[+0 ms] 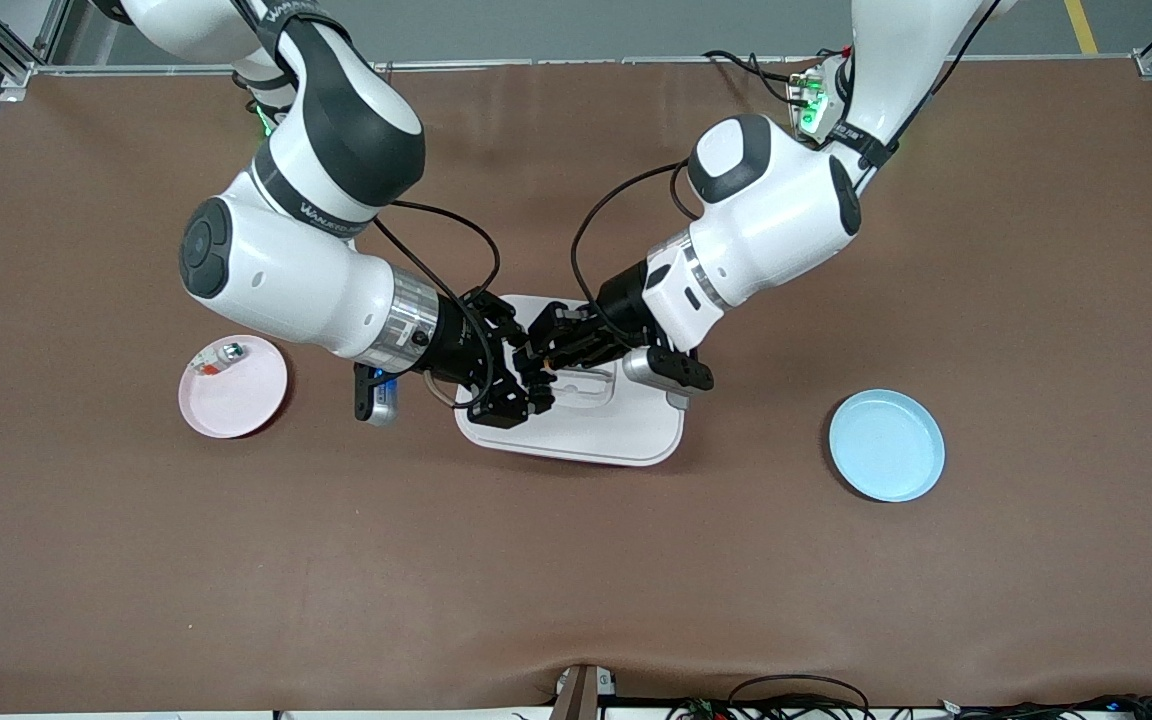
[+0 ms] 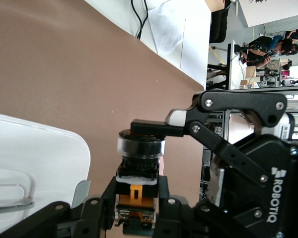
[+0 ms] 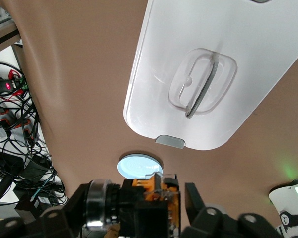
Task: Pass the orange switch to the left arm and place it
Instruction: 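Open the right gripper and carry the switch toward the blue plate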
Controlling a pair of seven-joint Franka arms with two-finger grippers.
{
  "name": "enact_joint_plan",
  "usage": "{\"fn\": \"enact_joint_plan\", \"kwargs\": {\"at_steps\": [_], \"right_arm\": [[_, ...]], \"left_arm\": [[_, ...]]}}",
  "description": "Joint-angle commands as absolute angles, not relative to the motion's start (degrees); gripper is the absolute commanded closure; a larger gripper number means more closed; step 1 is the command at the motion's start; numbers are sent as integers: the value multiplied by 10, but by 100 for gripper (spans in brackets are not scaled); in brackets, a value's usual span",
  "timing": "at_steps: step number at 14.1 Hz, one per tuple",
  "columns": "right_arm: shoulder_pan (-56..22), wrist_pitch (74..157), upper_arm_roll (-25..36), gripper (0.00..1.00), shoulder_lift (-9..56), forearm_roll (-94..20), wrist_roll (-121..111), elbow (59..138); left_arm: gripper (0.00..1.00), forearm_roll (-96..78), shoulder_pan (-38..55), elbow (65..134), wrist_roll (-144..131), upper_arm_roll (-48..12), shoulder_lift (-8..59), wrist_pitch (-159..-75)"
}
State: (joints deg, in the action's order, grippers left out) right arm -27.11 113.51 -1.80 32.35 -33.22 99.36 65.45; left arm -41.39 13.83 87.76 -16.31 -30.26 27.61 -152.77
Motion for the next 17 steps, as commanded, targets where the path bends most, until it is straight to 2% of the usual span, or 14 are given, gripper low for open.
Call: {"fn": "enact_joint_plan", "kwargs": {"at_steps": [1,5,9,15,17], "right_arm": [[-278,1131,-11,0,337,-335,1001,632],[-263,1118,-9,0,333,-335,959,632],[-238,1044,-10,0,326,-295,853,632],[-179,944,-9,0,302,-261,680,632],[-152,908,-9,0,297,-246,609,632]], "left_arm": [[100,-387,135,865,-174,-303,279,-1530],[100,-331,129,867,-178,-289,275,-1521],[100,-263,130,867,-180,-249,264,-1464],[100,-154,119,868,-189,-152,211,-1278],[100,-101,89,868,-187,-150,203,-1224]]}}
